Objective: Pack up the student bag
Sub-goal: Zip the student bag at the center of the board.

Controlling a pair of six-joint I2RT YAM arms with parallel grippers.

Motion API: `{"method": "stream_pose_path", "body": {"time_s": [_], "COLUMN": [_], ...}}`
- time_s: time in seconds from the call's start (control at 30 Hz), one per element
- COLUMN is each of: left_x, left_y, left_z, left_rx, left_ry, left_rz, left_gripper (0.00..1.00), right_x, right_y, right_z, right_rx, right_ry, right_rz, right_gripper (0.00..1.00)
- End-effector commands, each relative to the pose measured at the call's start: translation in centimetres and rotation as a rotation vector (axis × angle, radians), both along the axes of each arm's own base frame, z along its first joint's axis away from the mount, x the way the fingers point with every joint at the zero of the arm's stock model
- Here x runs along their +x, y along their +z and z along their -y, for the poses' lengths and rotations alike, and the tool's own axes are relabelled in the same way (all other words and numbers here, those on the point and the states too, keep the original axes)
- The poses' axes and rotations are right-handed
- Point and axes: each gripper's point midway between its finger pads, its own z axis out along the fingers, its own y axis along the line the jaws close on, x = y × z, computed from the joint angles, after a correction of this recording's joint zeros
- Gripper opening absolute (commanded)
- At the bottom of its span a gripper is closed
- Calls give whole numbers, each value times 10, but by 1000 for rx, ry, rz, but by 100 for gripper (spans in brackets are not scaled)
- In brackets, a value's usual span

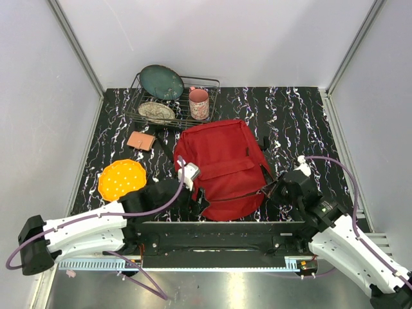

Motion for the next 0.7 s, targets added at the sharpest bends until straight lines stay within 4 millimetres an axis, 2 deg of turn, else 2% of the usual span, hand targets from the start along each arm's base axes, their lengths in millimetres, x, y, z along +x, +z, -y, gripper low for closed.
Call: {"method": "stream_pose_path", "body": {"time_s": [0.0,0.07,0.1,0.23,0.27,0.33,0.37,0.43,0.47,0.5,0.67], "left_x": [10,13,14,17,17,16,18,16,13,11,-7], "left_y": [60,75,90,103,93,91,78,75,63,65,43], "left_z": [8,12,17,39,47,57,62,72,76,82,105], "left_rx": [-115,-121,-142,-117,-76,-48,-2,14,55,53,107], "left_ry": [12,-9,-26,-119,-157,-204,-228,-274,-303,-324,-412], "left_rz": [92,130,150,190,190,198,193,184,165,160,130], "left_gripper": [87,94,96,99,99,99,99,99,99,99,99], "right_x": [7,6,5,2,1,1,0,0,-1,-1,-1], "right_y": [26,31,32,39,39,41,42,43,43,44,42], "right_z": [-18,-20,-21,-26,-27,-26,-26,-25,-24,-24,-22], "right_rx": [46,53,56,78,81,85,85,86,86,88,85], "right_ry": [90,113,122,154,158,158,159,156,155,155,147], "right_rz": [86,98,101,115,113,118,120,125,126,129,128], "right_gripper": [0,0,0,0,0,0,0,0,0,0,0]}}
